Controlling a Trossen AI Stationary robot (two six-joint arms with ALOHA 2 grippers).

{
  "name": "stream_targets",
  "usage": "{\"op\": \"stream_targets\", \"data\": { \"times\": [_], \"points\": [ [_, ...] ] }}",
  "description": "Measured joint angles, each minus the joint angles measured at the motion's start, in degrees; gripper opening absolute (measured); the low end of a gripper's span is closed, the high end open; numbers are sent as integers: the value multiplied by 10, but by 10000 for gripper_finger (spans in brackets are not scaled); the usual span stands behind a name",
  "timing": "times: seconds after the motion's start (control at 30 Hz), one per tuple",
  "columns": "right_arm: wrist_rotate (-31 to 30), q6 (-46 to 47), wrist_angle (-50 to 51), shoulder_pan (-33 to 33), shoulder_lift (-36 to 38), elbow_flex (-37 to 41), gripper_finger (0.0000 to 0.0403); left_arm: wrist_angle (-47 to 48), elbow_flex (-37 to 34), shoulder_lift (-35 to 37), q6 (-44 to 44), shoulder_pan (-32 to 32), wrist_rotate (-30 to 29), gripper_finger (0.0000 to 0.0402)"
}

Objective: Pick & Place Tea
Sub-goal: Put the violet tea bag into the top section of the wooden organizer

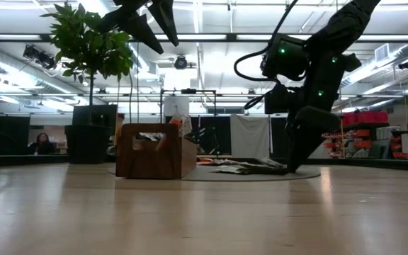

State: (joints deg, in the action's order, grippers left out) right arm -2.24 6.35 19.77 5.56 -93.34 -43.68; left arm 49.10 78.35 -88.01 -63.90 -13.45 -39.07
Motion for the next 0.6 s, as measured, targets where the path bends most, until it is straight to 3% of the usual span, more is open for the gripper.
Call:
{"op": "stream_targets", "data": {
  "times": [0.13, 0.6],
  "points": [
    [1, 0, 0, 0, 0, 0, 10, 0, 0, 0, 0, 0, 0, 172],
    [-5, 3, 55, -8, 43, -52, 1, 0, 0, -1, 1, 0, -7, 172]
  ]
}}
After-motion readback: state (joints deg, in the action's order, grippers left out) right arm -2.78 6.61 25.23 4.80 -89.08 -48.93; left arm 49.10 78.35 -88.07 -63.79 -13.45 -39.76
